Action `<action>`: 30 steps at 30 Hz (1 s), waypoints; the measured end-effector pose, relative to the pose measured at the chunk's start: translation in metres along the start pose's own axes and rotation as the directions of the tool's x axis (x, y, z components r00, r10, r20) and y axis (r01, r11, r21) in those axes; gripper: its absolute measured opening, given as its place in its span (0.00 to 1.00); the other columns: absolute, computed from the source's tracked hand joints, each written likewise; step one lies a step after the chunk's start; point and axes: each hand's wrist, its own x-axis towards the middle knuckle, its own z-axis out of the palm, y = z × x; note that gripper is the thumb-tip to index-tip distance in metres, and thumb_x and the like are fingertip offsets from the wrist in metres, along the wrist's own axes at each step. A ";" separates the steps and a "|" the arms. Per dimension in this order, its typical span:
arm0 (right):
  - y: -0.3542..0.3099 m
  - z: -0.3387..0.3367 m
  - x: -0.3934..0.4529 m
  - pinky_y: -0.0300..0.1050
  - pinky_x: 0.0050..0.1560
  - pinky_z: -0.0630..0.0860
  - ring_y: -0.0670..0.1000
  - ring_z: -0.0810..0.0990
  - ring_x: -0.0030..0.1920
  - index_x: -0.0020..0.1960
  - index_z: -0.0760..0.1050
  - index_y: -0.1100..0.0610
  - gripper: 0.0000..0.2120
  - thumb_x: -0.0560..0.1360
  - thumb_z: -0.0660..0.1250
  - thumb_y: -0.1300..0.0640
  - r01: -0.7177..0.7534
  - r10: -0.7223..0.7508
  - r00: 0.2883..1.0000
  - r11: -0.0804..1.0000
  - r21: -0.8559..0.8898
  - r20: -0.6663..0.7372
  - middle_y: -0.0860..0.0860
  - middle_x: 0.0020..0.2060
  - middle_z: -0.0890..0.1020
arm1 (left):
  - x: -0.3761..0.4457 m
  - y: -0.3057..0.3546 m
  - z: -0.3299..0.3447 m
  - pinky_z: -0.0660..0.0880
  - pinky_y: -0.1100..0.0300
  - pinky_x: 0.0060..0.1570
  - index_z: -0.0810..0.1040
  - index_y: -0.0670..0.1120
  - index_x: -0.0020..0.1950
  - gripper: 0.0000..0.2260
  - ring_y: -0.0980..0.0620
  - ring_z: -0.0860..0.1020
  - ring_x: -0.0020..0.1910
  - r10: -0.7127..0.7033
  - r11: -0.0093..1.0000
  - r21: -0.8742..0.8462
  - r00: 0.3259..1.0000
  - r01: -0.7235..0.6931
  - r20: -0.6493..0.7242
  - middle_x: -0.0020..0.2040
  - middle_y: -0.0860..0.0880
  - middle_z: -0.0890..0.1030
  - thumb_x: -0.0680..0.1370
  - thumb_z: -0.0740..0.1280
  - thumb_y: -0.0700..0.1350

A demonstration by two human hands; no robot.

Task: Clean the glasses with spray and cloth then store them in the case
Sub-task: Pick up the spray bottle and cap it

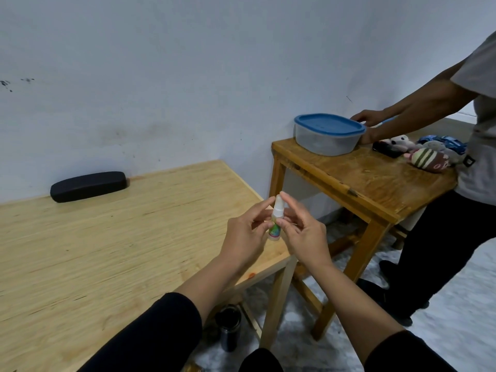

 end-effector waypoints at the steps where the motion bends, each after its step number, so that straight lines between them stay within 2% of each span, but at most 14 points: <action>1: 0.000 0.000 0.000 0.25 0.52 0.72 0.30 0.76 0.53 0.63 0.67 0.37 0.29 0.72 0.68 0.66 0.008 -0.008 1.000 1.000 -0.011 0.007 0.48 0.57 0.78 | -0.001 -0.001 0.000 0.71 0.77 0.49 0.71 0.65 0.62 0.26 0.69 0.77 0.50 -0.002 1.000 -0.009 1.000 0.002 0.002 0.50 0.57 0.81 0.74 0.68 0.36; 5: 0.004 -0.004 0.002 0.24 0.52 0.72 0.29 0.76 0.53 0.63 0.68 0.40 0.29 0.72 0.68 0.68 0.018 -0.017 0.999 1.000 -0.017 0.047 0.48 0.57 0.78 | -0.002 -0.005 0.003 0.74 0.71 0.53 0.74 0.60 0.62 0.24 0.66 0.79 0.52 -0.006 0.999 -0.047 1.000 0.006 -0.006 0.52 0.57 0.82 0.74 0.69 0.36; 10: 0.007 -0.002 0.005 0.25 0.51 0.73 0.31 0.78 0.50 0.62 0.71 0.42 0.28 0.71 0.69 0.68 0.015 -0.014 1.000 0.999 -0.045 0.020 0.48 0.50 0.81 | -0.001 -0.006 0.004 0.72 0.74 0.52 0.75 0.58 0.62 0.24 0.68 0.78 0.51 -0.002 0.998 -0.057 1.000 0.000 -0.021 0.51 0.59 0.81 0.73 0.69 0.35; 13: 0.006 0.001 0.006 0.27 0.50 0.74 0.35 0.79 0.50 0.63 0.73 0.46 0.26 0.71 0.69 0.68 0.009 -0.009 1.000 0.999 -0.050 -0.009 0.50 0.50 0.82 | 0.000 -0.006 0.004 0.71 0.75 0.53 0.74 0.59 0.62 0.24 0.68 0.78 0.51 -0.008 0.998 -0.055 1.000 0.007 -0.024 0.51 0.60 0.80 0.73 0.69 0.35; 17: 0.002 0.002 0.002 0.25 0.50 0.73 0.30 0.77 0.49 0.65 0.72 0.48 0.26 0.72 0.68 0.67 -0.005 0.006 1.000 0.999 -0.051 0.008 0.48 0.52 0.79 | -0.003 -0.005 0.003 0.71 0.76 0.52 0.74 0.58 0.64 0.22 0.67 0.78 0.51 -0.024 1.000 -0.020 1.000 0.024 0.010 0.53 0.57 0.81 0.74 0.67 0.37; 20: -0.004 0.003 0.002 0.22 0.48 0.72 0.31 0.76 0.48 0.66 0.72 0.48 0.25 0.72 0.69 0.66 -0.024 0.025 1.000 0.997 -0.069 0.004 0.48 0.51 0.79 | -0.003 -0.004 0.000 0.68 0.77 0.50 0.71 0.54 0.67 0.19 0.64 0.76 0.52 -0.079 0.993 0.090 0.997 0.078 0.008 0.57 0.51 0.81 0.77 0.65 0.42; 25: -0.020 0.016 0.005 0.22 0.43 0.72 0.33 0.76 0.44 0.66 0.70 0.44 0.25 0.73 0.69 0.62 -0.039 0.037 0.999 0.994 -0.101 -0.020 0.48 0.51 0.79 | 0.004 -0.001 -0.025 0.66 0.60 0.63 0.71 0.49 0.67 0.16 0.50 0.72 0.64 -0.167 0.921 0.340 0.981 0.191 -0.098 0.66 0.48 0.75 0.80 0.60 0.48; 27: -0.029 0.026 0.009 0.24 0.42 0.74 0.35 0.77 0.44 0.65 0.69 0.42 0.25 0.73 0.68 0.61 -0.029 0.029 1.000 0.995 -0.097 -0.005 0.49 0.51 0.79 | 0.009 -0.006 -0.045 0.65 0.56 0.65 0.70 0.46 0.68 0.17 0.47 0.70 0.66 -0.210 0.874 0.423 0.971 0.239 -0.115 0.67 0.46 0.73 0.80 0.59 0.48; 30: -0.046 0.044 0.020 0.23 0.40 0.73 0.39 0.77 0.44 0.64 0.70 0.44 0.23 0.73 0.68 0.62 -0.013 0.014 1.000 0.999 -0.042 0.011 0.47 0.50 0.79 | 0.015 -0.019 -0.083 0.63 0.55 0.66 0.68 0.42 0.69 0.19 0.44 0.67 0.68 -0.257 0.793 0.541 0.959 0.281 -0.121 0.69 0.42 0.71 0.81 0.57 0.49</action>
